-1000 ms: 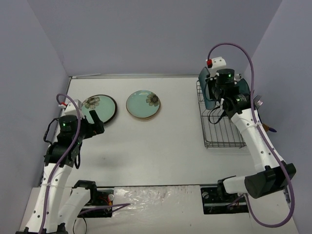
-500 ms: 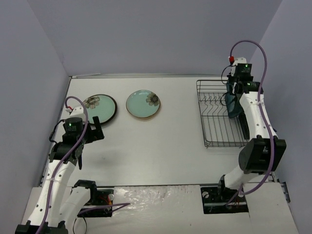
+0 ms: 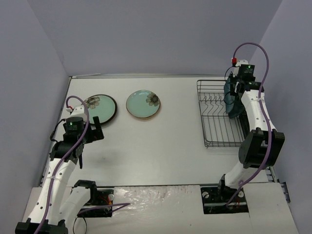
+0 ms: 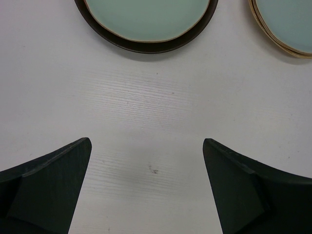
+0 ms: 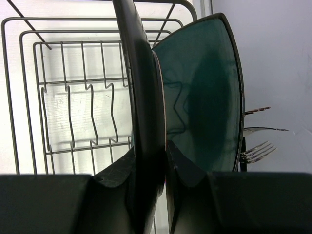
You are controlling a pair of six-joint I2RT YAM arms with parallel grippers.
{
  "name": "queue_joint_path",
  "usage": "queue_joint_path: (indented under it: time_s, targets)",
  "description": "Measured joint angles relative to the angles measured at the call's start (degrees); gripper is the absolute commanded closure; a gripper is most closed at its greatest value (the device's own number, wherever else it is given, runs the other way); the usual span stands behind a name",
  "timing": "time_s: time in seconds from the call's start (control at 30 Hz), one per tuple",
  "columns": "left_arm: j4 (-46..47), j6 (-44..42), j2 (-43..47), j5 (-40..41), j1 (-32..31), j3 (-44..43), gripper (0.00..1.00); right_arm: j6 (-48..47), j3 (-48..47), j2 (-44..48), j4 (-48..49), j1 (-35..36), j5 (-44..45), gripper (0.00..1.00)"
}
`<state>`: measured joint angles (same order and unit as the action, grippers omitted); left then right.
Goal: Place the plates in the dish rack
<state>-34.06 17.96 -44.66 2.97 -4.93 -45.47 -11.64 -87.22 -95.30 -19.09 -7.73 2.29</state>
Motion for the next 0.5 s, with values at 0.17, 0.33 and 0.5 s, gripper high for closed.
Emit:
queue_joint_path:
  time_s: [0.17,0.33,0.5]
  targets:
    - [0.0,-0.03,-0.29,0.06,0.0,0.0,0.03,0.02,0.0,0.33,0.12,-0.23,-2.35,1.0]
    - [0.0,-0.2,-0.31,0.08,0.0,0.0,0.03,0.0,0.0,2.08,0.11,-0.21,-2.29,1.0]
    - [0.0,-0.37,-0.31,0.08,0.0,0.0,0.03,-0.01,0.0,6.16,0.48,-0.17,0.53,1.0]
